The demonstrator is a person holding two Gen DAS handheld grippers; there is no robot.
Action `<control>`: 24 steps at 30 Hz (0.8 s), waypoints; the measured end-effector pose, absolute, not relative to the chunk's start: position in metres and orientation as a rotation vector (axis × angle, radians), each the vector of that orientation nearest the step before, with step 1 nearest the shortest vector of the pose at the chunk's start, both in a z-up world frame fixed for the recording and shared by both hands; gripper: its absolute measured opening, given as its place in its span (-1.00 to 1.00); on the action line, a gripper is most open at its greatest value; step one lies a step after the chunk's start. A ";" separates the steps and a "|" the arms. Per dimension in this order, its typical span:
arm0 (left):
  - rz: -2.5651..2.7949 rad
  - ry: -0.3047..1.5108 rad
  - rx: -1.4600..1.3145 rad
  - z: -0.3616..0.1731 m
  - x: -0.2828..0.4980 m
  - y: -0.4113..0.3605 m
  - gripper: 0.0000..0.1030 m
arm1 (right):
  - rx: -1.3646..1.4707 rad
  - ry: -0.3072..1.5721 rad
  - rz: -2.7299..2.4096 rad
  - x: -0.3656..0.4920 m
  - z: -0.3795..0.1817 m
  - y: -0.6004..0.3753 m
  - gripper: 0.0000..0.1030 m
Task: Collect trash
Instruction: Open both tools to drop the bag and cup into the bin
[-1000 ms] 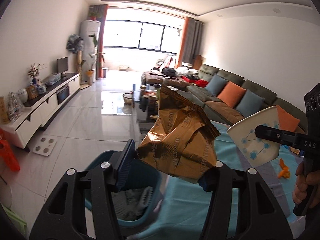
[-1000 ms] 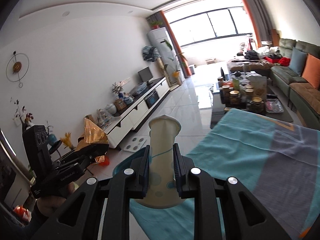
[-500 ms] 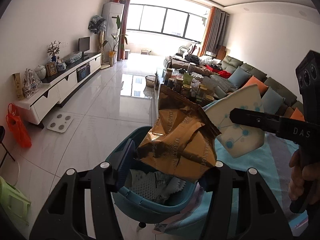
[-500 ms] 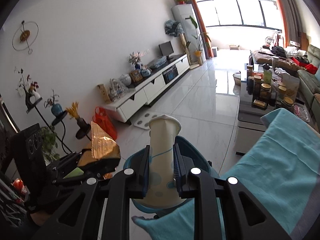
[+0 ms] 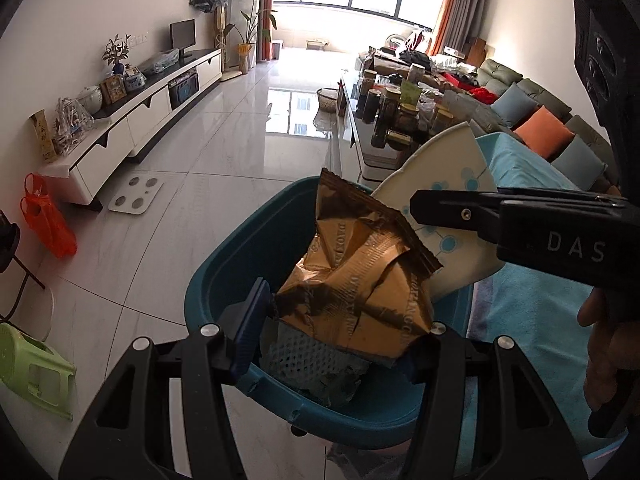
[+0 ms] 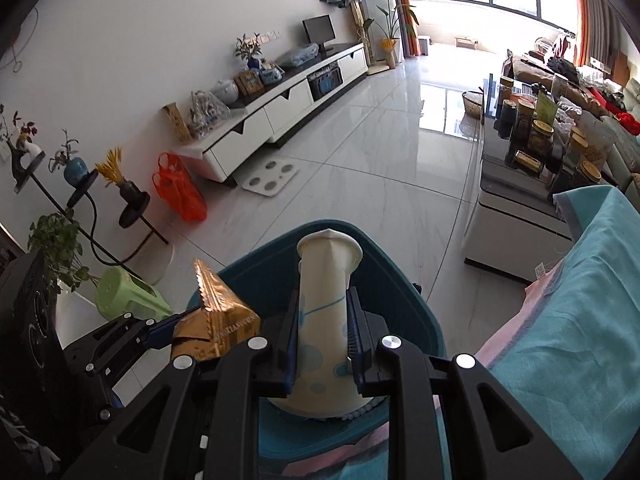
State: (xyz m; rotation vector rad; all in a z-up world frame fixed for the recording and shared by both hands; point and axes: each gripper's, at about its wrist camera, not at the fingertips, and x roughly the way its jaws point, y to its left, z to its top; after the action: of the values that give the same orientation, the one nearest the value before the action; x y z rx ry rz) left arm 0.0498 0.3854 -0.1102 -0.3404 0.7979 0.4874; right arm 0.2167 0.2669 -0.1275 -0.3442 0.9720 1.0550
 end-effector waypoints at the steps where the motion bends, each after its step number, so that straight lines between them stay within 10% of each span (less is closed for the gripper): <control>1: 0.491 0.808 -0.338 -0.114 0.054 0.387 0.07 | -0.349 0.978 1.054 0.216 -0.129 0.270 -0.62; 24: 0.516 0.864 -0.335 -0.145 0.083 0.389 0.89 | -0.233 0.974 0.986 0.239 -0.121 0.235 -0.14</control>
State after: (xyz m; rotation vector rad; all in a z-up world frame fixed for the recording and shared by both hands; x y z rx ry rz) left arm 0.0834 0.3886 -0.1454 -0.3346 0.8639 0.5156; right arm 0.2391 0.2347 -0.1213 -0.2329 0.9742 0.9861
